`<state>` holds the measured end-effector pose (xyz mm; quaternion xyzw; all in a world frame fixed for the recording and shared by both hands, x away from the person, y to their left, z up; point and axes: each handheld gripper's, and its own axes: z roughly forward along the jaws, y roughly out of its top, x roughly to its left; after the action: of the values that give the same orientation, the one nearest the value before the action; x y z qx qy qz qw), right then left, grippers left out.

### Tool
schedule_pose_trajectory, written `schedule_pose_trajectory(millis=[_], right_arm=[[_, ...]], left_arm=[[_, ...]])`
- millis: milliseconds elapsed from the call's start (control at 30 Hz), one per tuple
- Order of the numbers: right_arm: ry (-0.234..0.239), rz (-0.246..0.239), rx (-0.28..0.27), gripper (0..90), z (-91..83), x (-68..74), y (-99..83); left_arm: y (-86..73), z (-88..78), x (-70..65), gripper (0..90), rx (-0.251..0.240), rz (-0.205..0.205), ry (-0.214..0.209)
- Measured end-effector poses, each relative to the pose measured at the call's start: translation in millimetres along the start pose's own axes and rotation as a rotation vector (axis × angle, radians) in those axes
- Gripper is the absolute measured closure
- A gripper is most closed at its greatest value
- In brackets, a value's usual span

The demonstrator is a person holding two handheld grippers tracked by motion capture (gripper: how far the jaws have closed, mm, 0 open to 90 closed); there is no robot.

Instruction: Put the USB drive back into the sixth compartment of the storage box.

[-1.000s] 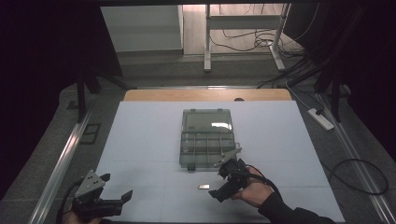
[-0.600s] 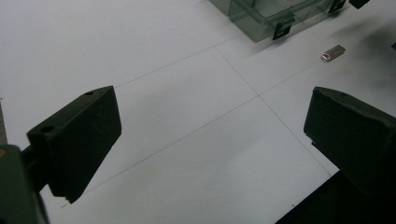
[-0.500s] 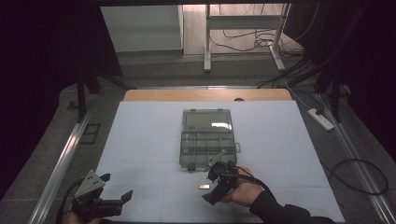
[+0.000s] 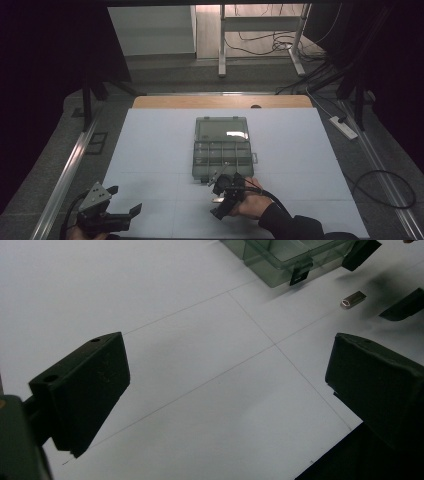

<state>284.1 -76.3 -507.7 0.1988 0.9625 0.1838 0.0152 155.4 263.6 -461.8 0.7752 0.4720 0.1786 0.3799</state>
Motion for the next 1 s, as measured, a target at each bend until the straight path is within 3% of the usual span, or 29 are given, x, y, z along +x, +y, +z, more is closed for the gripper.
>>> schedule_pose_trajectory(millis=[133, 367, 533, 567, 633, 667, 700, 733, 800, 1000], right_arm=[[-0.008, -0.016, 0.003, 5.3, 3.2, 0.2, 0.9], [-0.037, -0.065, 0.008, 20.3, 6.0, 1.8, 0.5], [-0.018, -0.098, -0.008, 41.4, 1.5, 2.2, 0.0], [-0.012, -0.121, -0.01, 51.1, 0.5, 2.0, -0.2], [-0.004, -0.132, -0.009, 60.1, -0.6, 2.1, -0.2], [-0.004, -0.132, -0.009, 60.1, -0.6, 2.1, -0.2], [0.006, -0.148, -0.004, 73.1, -1.5, 2.2, -0.2], [0.009, -0.144, -0.001, 78.6, -1.8, 2.0, 0.0], [0.014, -0.152, 0.001, 78.7, -1.9, 1.6, -0.1], [0.039, -0.076, -0.001, 79.0, -2.3, -2.6, 0.7]], left_arm=[[0.1, 0.1, 0.0, 4.4, 0.0, 0.001, -0.001], [0.2, 0.2, -0.5, 4.5, 0.001, 0.006, 0.001], [0.4, 0.4, -0.9, 4.4, 0.002, 0.009, 0.002], [0.4, 0.5, -1.0, 4.5, 0.003, 0.01, 0.002], [0.5, 0.6, -1.0, 4.5, 0.002, 0.011, 0.002], [0.5, 0.6, -1.0, 4.5, 0.003, 0.011, 0.002], [0.7, 0.6, -1.1, 4.5, 0.004, 0.014, 0.002], [0.7, 0.7, -1.3, 4.5, 0.004, 0.015, 0.003], [0.7, 0.7, -1.4, 4.5, 0.005, 0.016, 0.001], [0.7, 0.6, -1.3, 4.5, 0.002, 0.018, 0.0]])
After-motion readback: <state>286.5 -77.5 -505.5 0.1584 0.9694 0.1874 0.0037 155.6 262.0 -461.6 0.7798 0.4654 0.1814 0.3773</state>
